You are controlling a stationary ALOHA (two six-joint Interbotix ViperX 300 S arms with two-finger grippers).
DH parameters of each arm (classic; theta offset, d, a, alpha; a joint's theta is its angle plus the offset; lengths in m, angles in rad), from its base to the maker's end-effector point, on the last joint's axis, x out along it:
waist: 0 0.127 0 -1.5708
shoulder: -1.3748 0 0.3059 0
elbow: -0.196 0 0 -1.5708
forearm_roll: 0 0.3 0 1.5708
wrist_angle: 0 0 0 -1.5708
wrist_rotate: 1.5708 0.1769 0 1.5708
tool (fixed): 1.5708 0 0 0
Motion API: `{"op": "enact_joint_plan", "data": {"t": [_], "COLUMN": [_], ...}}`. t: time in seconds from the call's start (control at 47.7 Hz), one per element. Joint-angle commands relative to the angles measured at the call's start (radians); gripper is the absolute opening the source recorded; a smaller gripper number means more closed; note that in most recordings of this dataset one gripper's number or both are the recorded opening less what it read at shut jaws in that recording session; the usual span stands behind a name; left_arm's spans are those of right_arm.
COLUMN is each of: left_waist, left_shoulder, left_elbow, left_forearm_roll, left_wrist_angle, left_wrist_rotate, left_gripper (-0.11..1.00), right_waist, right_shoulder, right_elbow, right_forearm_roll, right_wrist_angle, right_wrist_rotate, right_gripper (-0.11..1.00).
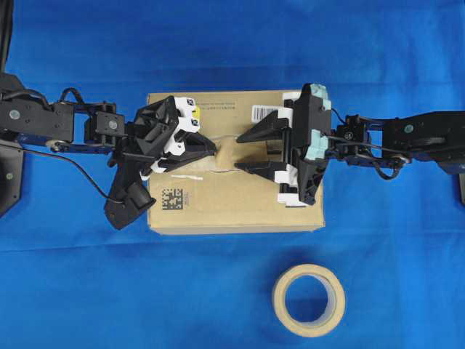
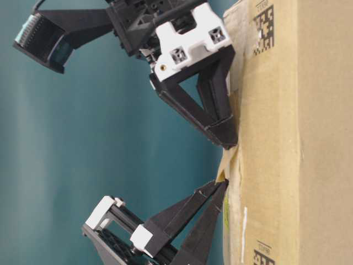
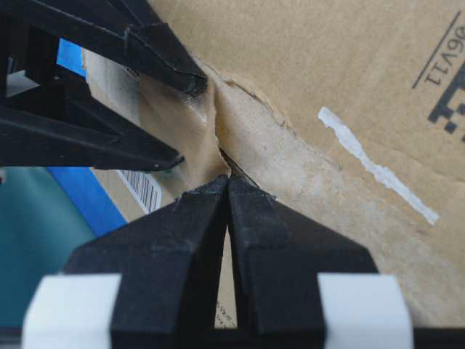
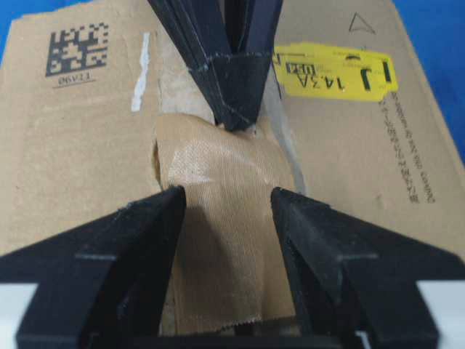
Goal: Apply tape along the seams of the closed cardboard box to seal it securely.
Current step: 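Bring the right gripper in and press the strip onto the seam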
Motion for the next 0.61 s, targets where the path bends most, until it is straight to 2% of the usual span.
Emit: {"op": "enact_joint_plan", "data": {"t": [0.0,0.587], "left_waist": [0.000,0.002], "left_shoulder": [-0.006,0.005], "left_elbow": [-0.025,-0.048], "left_forearm_roll": [0.002,0.003], "left_wrist_angle": [-0.005,0.052], "left_wrist_rotate": [0.002,0.032], "left_gripper": [0.00,0.01], "right_waist": [-0.003,-0.005], "right_shoulder": [-0.003,0.003], "right_elbow": [-0.017,-0.008], "right_forearm_roll": [0.008,0.021], "right_wrist_angle": [-0.002,0.023], "right_wrist_rotate": [0.002,0.002], "right_gripper": [0.58,0.58]}}
